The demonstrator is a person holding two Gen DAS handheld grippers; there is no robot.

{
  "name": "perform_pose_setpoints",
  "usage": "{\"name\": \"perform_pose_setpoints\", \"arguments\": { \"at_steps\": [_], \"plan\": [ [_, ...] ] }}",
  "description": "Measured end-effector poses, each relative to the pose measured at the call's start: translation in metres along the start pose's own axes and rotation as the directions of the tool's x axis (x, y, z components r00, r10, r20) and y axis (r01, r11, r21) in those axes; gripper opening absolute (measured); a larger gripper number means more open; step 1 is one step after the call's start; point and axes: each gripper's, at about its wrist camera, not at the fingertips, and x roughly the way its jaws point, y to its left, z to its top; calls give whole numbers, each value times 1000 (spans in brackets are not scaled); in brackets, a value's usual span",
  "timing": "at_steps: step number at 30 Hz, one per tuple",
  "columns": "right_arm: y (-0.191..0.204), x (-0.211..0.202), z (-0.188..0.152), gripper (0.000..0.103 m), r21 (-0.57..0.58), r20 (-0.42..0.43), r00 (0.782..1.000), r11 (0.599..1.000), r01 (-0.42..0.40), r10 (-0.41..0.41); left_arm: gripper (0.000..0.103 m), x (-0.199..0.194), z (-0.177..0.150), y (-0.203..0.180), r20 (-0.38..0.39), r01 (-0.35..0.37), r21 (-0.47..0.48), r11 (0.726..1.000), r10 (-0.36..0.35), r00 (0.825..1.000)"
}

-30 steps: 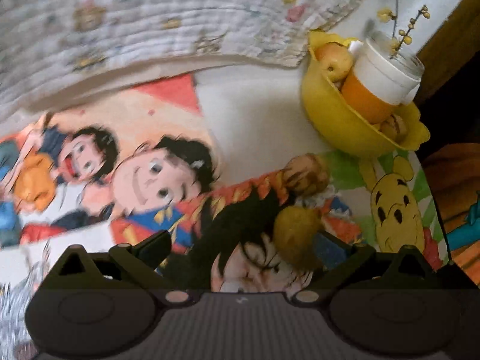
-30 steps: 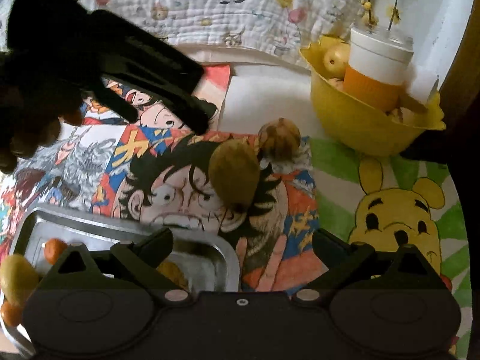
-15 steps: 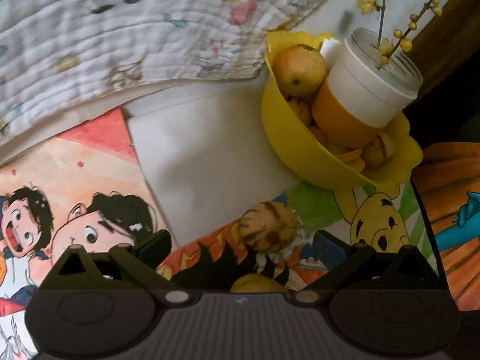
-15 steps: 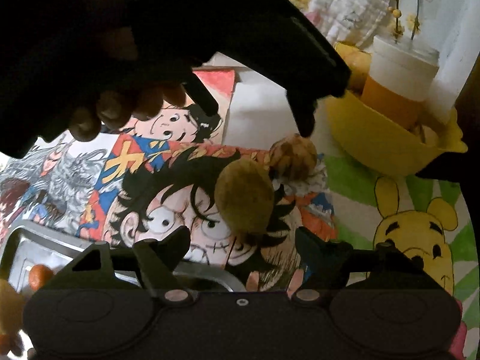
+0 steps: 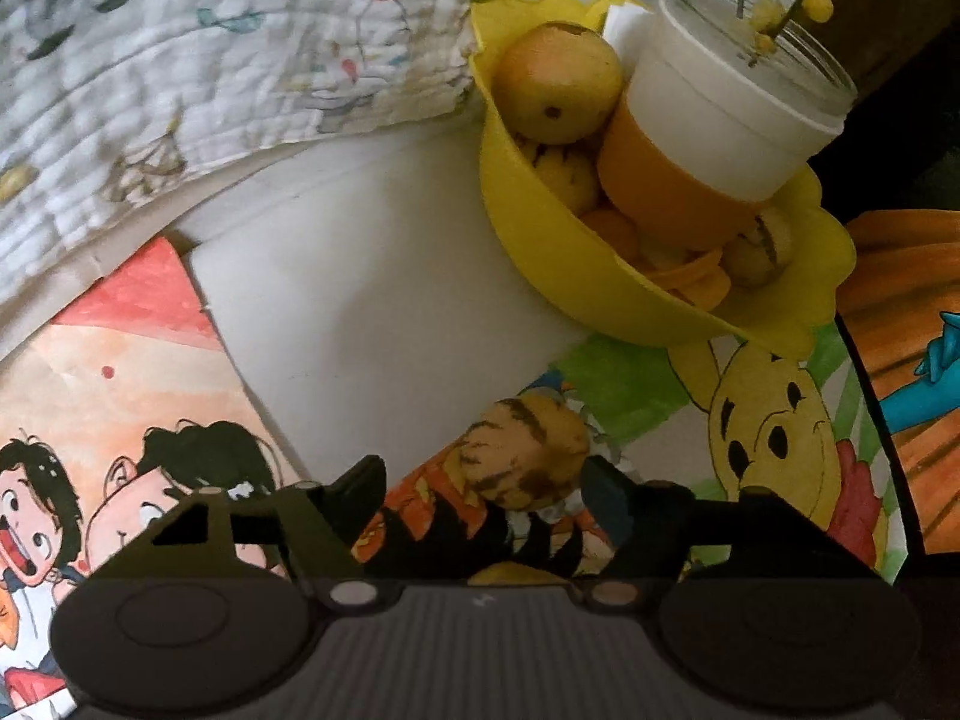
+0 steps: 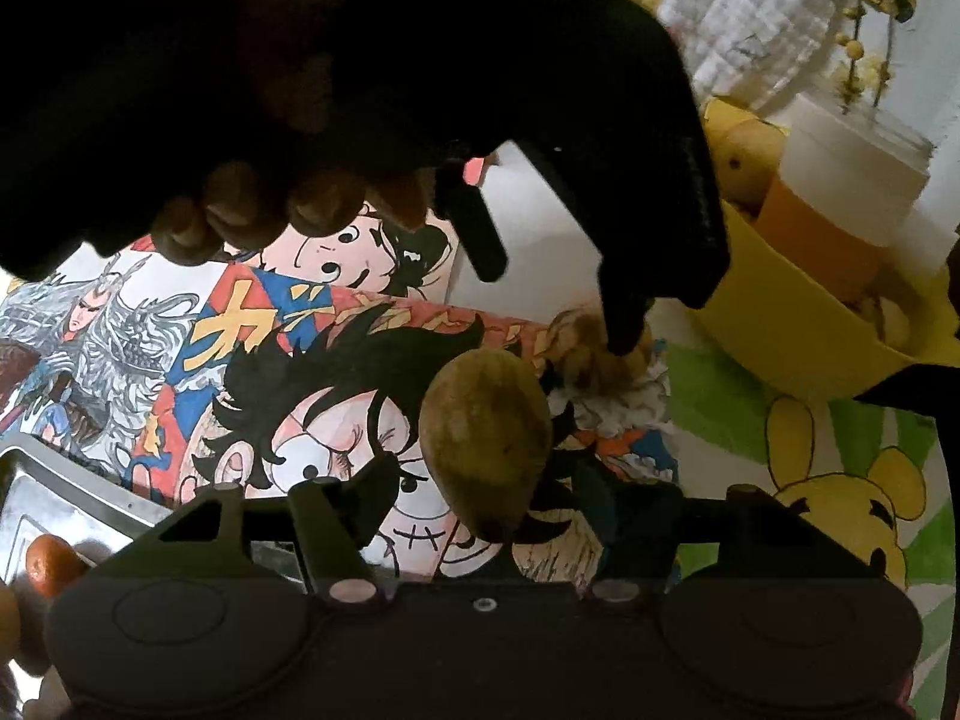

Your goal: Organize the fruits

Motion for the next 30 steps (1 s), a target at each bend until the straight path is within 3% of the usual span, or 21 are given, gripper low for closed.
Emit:
{"name": "perform_pose_setpoints", "arguments": {
  "at_steps": [3,6,13,25,30],
  "plan": [
    [2,6,3,66,-16,-9,1000,1000,-8,7,71,5,1,-4,-2,14,-11,1000,-14,1000],
    [3,11,5,64,-31,-16,1000,999,-16,15,61,7,0,-4,-9,33,-17,999,-33,999],
    [3,13,7,61,-29,-6,1000,999,-29,29,54,7,0,0,-14,80,-21,997,-80,997],
    [1,24,14,57,-35,-23,999,999,-23,22,53,8,7,2,-20,87,-10,996,-87,996],
    [-1,24,14,56,-28,-30,999,999,-27,26,52,7,4,-5,22,63,4,998,-63,998]
  ]
}}
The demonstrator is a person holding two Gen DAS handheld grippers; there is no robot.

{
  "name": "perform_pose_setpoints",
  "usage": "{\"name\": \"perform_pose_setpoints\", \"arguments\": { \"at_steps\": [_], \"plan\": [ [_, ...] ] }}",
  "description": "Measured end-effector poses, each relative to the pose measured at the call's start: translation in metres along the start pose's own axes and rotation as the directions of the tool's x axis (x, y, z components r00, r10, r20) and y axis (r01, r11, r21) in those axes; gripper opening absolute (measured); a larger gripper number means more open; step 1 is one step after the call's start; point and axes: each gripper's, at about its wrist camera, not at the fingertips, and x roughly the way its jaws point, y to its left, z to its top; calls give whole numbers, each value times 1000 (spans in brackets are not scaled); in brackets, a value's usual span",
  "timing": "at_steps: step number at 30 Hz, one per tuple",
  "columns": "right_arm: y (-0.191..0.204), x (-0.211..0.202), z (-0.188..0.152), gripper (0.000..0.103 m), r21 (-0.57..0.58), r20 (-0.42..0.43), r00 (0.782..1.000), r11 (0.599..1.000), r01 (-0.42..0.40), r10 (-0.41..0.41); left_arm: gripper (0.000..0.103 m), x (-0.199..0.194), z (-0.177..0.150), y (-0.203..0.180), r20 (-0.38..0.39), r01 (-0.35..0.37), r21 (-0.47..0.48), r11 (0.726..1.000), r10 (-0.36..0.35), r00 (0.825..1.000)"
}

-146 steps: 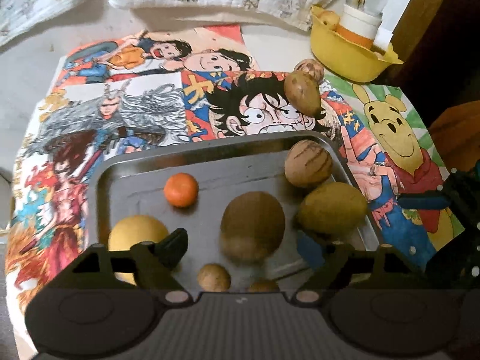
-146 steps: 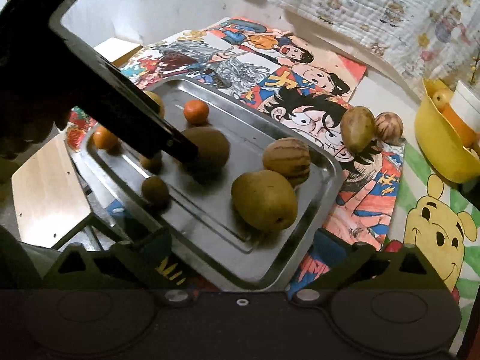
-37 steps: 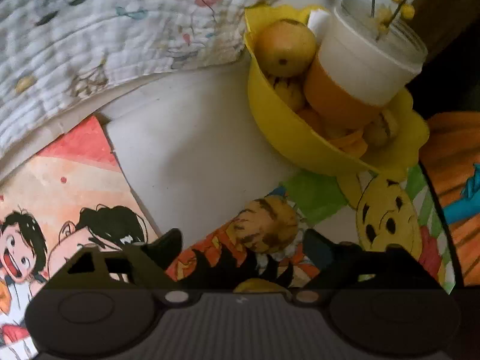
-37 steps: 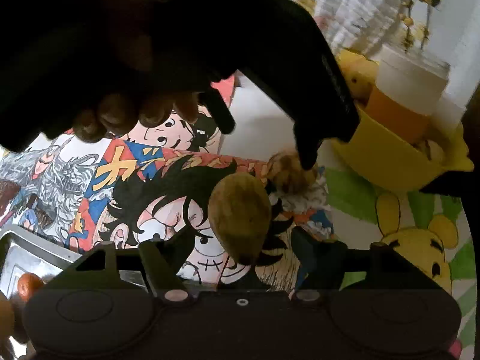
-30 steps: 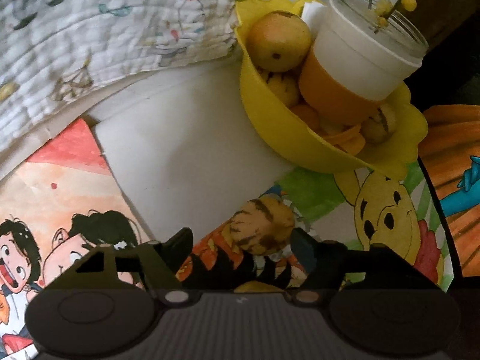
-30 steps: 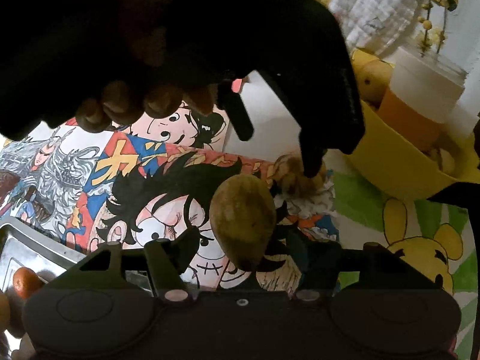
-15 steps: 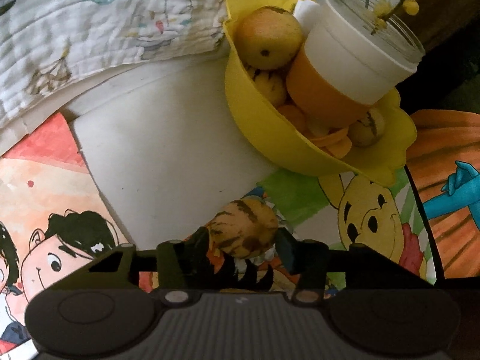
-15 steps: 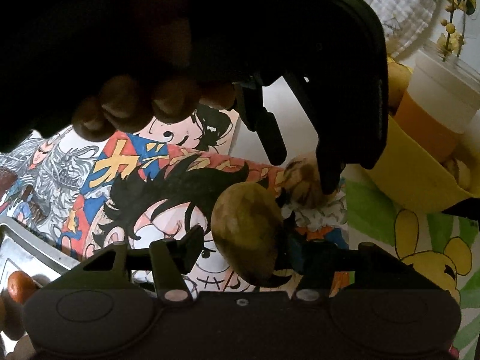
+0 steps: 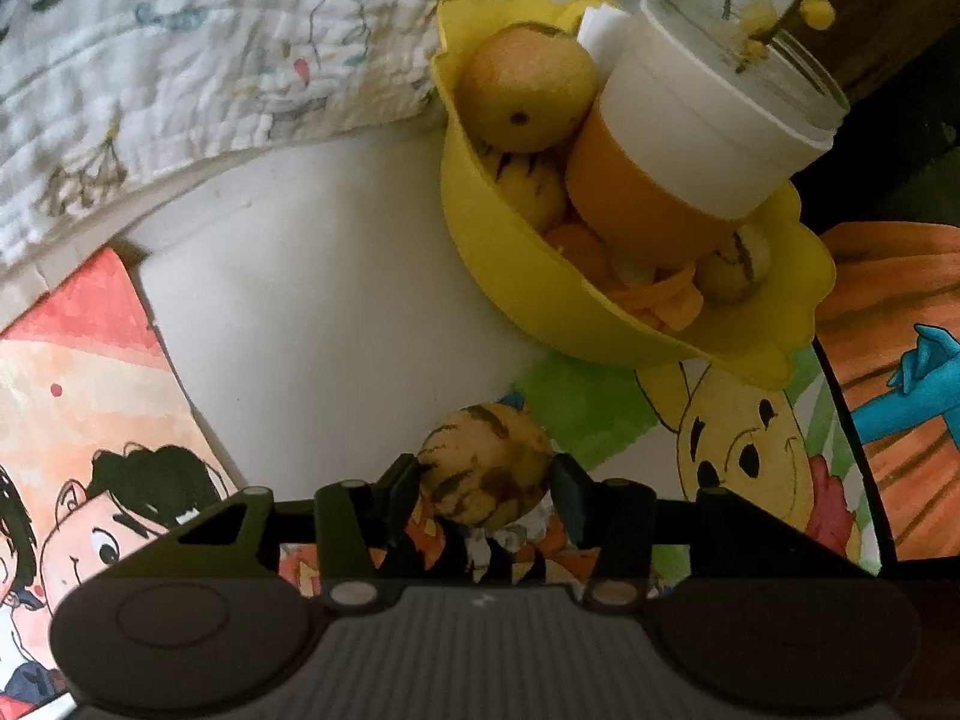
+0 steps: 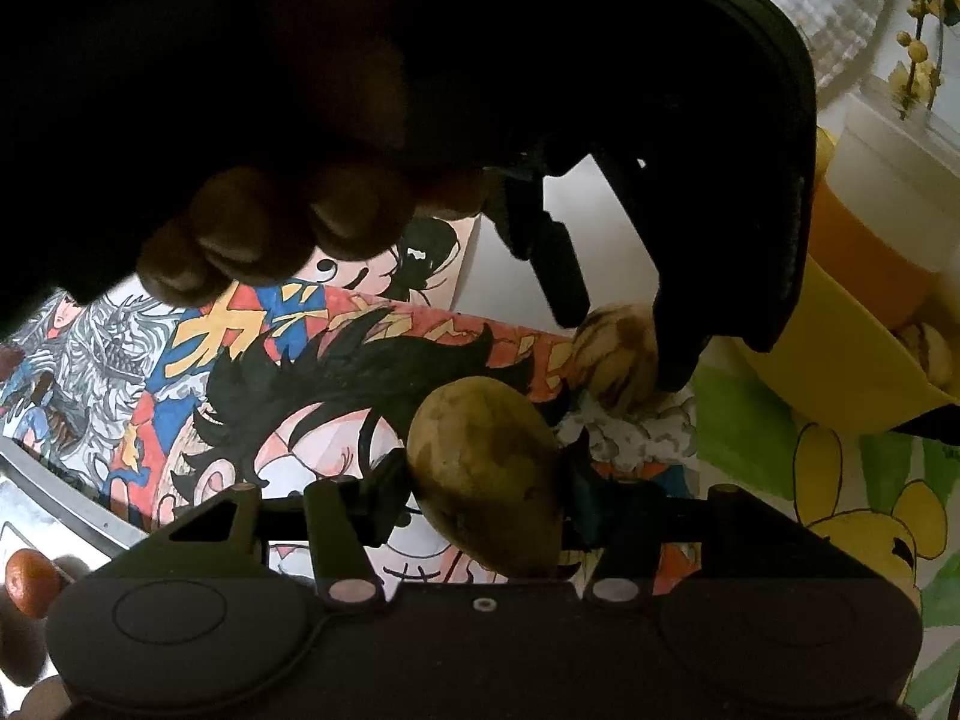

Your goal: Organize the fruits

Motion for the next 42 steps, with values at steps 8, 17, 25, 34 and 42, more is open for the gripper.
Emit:
{"name": "perform_pose_setpoints", "arguments": {
  "at_steps": [8,17,25,34,42],
  "plan": [
    [-1,-12,-6,56,-23,-15,1000,1000,-21,20,49,-7,-13,-9,65,-30,25,999,29,997],
    [-6,-34,-21,56,-33,-6,999,999,-40,40,0,-28,-39,2,121,11,-64,998,-3,993],
    [-4,-34,-26,56,-46,-15,999,998,-46,46,5,-22,-47,2,131,-12,-95,995,25,991],
    [-7,-33,-27,56,-17,-17,999,999,-37,37,50,-9,-31,-26,86,-7,33,999,4,996],
    [-10,-28,-29,56,-1,-27,999,1000,-19,19,54,13,-23,-37,38,-12,57,998,10,999]
  ]
}}
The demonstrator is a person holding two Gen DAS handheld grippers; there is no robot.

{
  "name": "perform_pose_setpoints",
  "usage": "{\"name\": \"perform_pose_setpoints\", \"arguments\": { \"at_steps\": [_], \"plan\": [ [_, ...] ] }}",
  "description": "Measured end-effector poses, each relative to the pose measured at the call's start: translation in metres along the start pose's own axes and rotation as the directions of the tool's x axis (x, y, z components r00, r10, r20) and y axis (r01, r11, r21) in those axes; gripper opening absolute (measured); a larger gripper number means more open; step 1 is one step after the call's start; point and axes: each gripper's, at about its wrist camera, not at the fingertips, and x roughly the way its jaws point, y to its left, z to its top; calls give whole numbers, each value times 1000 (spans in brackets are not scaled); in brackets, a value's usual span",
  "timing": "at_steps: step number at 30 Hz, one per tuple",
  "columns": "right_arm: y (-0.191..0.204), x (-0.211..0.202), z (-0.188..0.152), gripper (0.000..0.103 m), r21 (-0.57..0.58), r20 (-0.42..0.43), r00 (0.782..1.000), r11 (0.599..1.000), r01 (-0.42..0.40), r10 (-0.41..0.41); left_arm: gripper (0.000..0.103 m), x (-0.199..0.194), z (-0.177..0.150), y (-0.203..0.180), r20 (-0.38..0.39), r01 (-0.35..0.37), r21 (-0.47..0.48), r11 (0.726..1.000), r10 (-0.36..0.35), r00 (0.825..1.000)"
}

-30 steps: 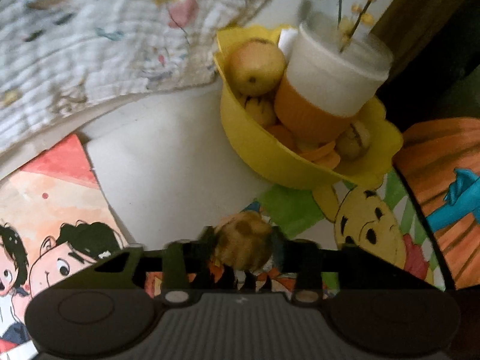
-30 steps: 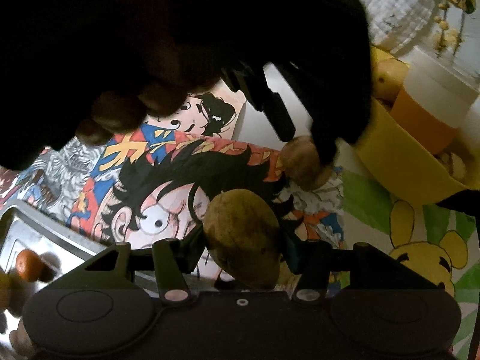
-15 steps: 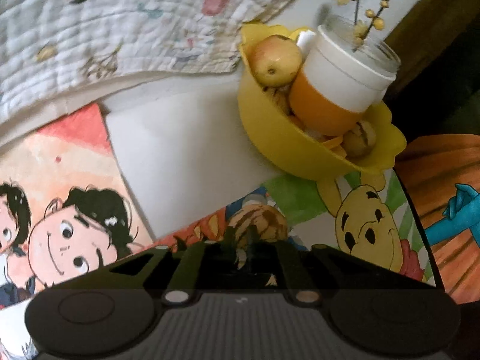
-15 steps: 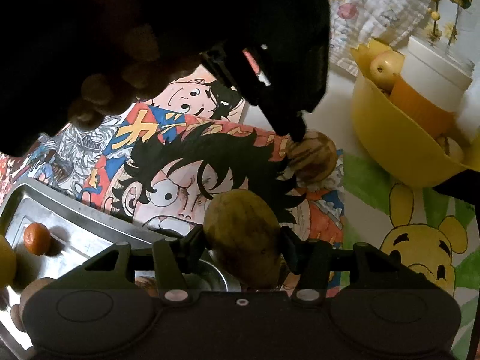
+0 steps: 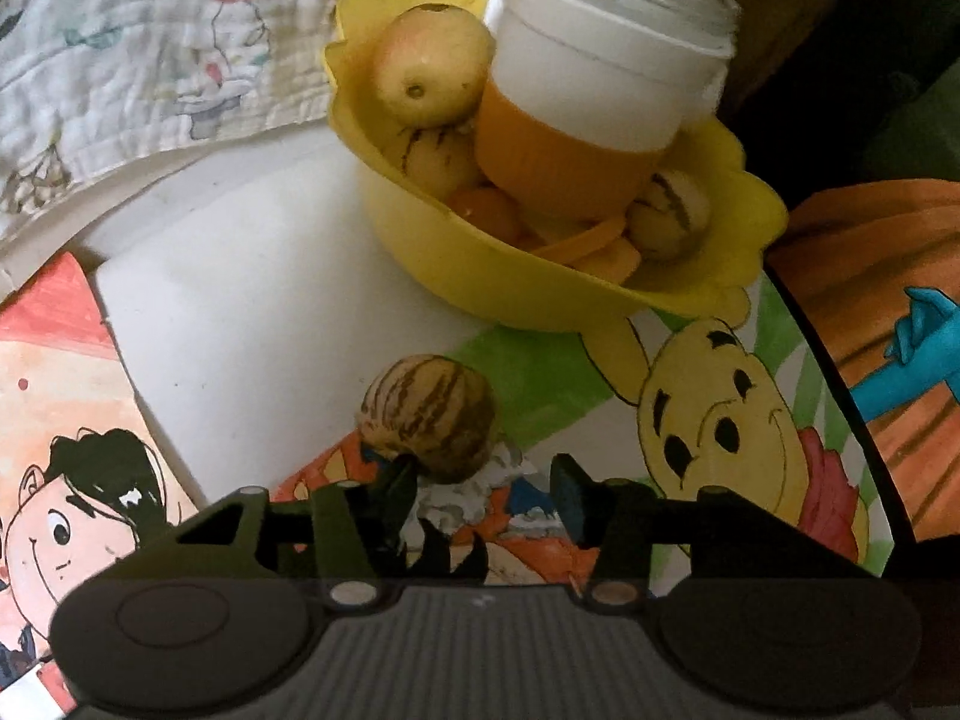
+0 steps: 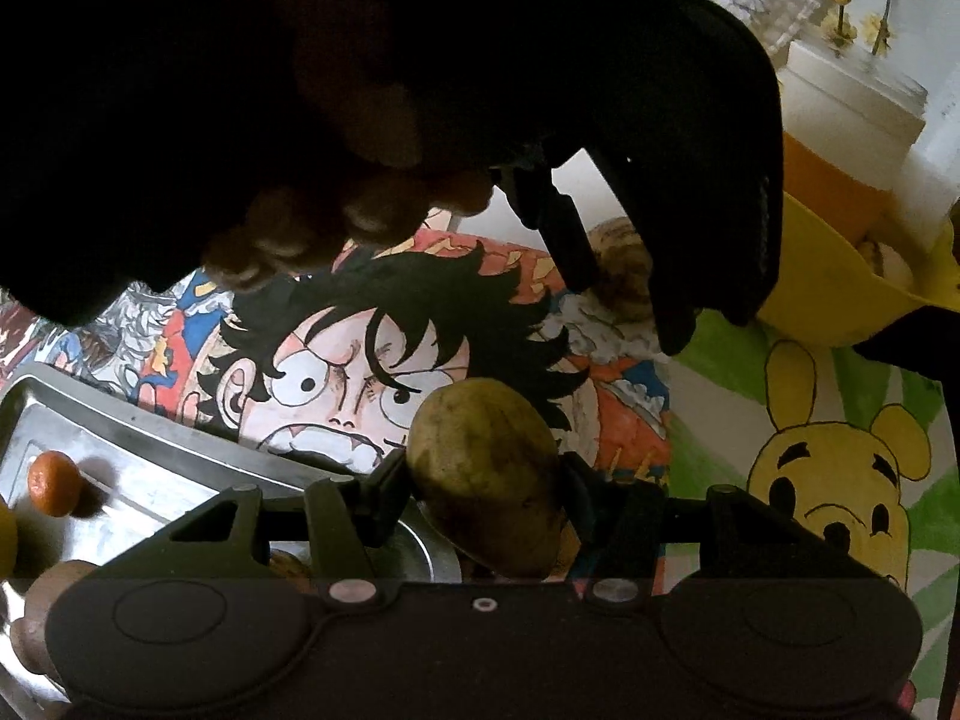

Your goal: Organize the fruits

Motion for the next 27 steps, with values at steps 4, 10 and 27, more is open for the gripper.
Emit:
{"name": "perform_pose_setpoints", "arguments": {
  "at_steps": [4,10,27],
  "plan": [
    [-1,2,1,56,11,1,1000,1000,1,-1,55,4,8,6,3,-21,-13,1000,21,1000],
    [-2,5,4,56,33,8,1000,999,3,-4,63,5,17,15,11,-60,-41,997,61,998],
    [-4,5,3,56,43,34,999,999,-4,3,57,8,17,18,25,-50,-6,999,51,998]
  ]
}}
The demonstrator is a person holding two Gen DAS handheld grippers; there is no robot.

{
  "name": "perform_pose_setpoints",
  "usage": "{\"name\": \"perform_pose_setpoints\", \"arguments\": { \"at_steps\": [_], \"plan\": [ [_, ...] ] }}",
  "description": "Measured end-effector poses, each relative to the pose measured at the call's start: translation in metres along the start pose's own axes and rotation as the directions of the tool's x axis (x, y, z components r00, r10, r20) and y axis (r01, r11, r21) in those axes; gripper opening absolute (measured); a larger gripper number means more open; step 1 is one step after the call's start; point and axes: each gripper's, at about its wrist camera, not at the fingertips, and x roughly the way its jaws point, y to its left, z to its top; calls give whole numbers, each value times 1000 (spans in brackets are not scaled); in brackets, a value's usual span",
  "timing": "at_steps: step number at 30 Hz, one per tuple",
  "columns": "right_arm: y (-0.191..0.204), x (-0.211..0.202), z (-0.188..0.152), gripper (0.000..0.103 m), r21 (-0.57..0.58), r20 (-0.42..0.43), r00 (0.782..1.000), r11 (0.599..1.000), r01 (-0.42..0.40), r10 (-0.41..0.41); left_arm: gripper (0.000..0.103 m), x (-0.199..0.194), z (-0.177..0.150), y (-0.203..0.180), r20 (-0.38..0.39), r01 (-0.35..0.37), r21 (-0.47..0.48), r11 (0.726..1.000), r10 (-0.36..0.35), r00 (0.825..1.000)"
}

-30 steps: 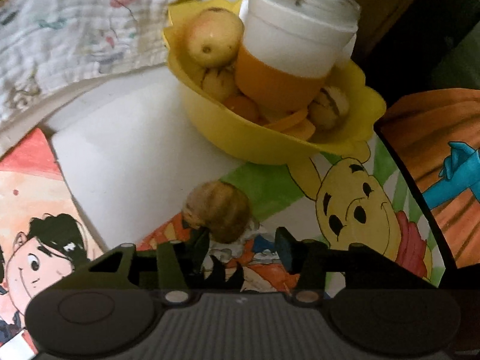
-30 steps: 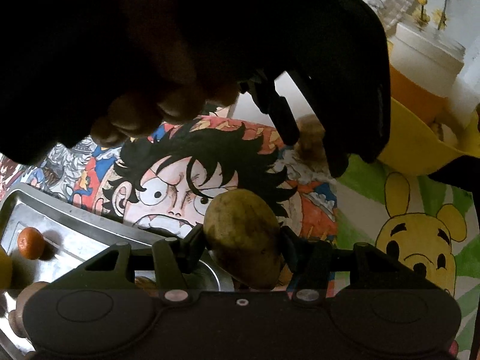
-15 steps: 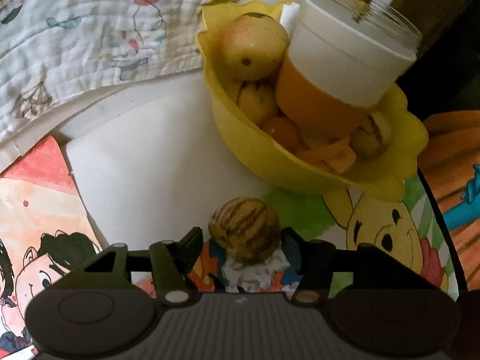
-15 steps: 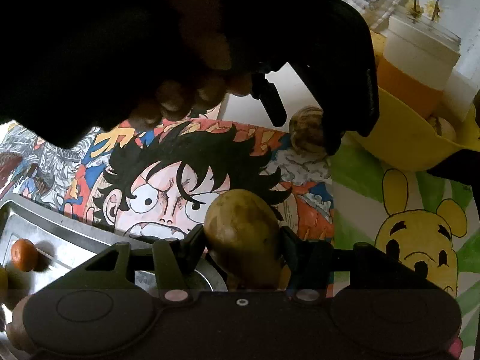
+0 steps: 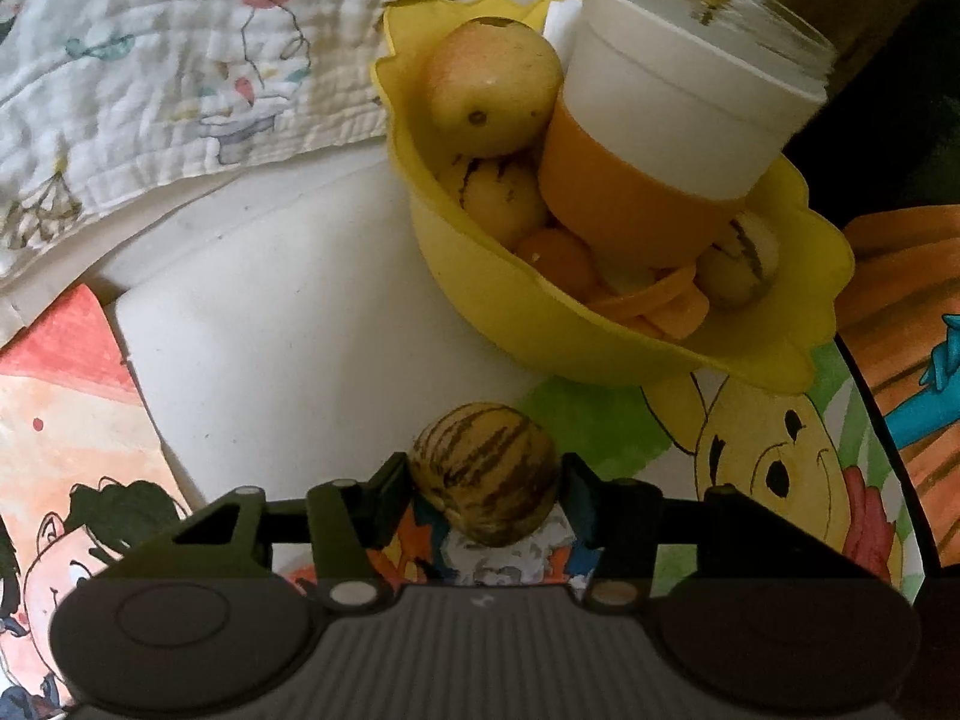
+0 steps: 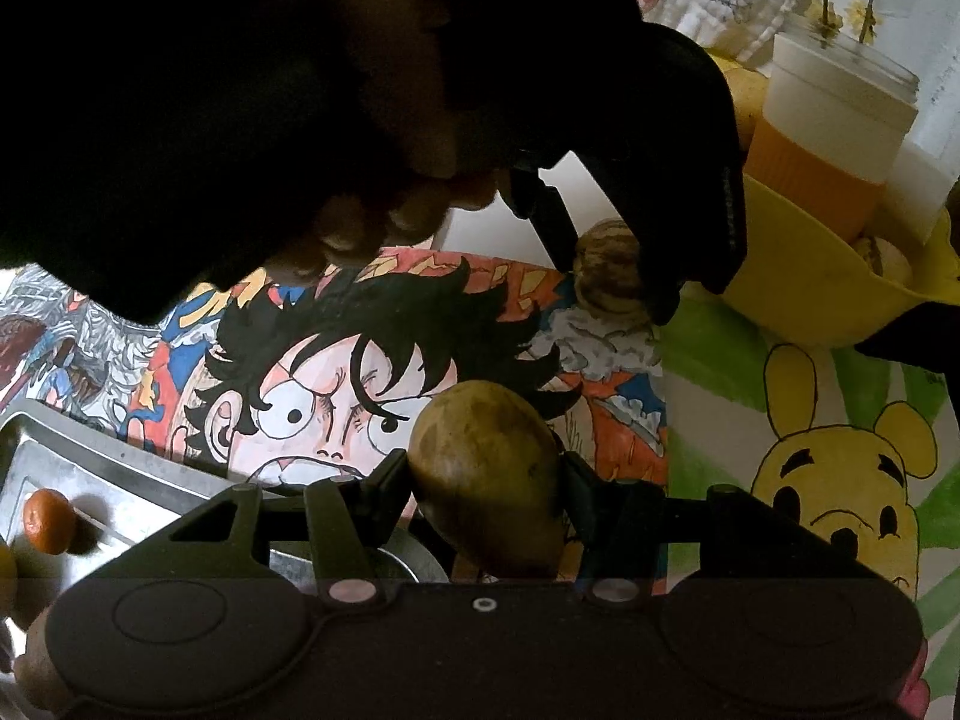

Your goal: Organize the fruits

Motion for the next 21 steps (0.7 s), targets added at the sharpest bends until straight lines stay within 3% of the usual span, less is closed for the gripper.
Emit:
{"name": "perform_pose_setpoints", "arguments": {
  "at_steps": [11,21],
  "plan": [
    [4,-13,-3,56,-34,42,999,999,-23,24,56,-29,-31,11,43,16,-45,999,-14,999],
    [15,-40,-19,55,-80,74,995,995,-66,72,56,-88,-87,26,154,34,-211,977,-1,988]
  ]
}}
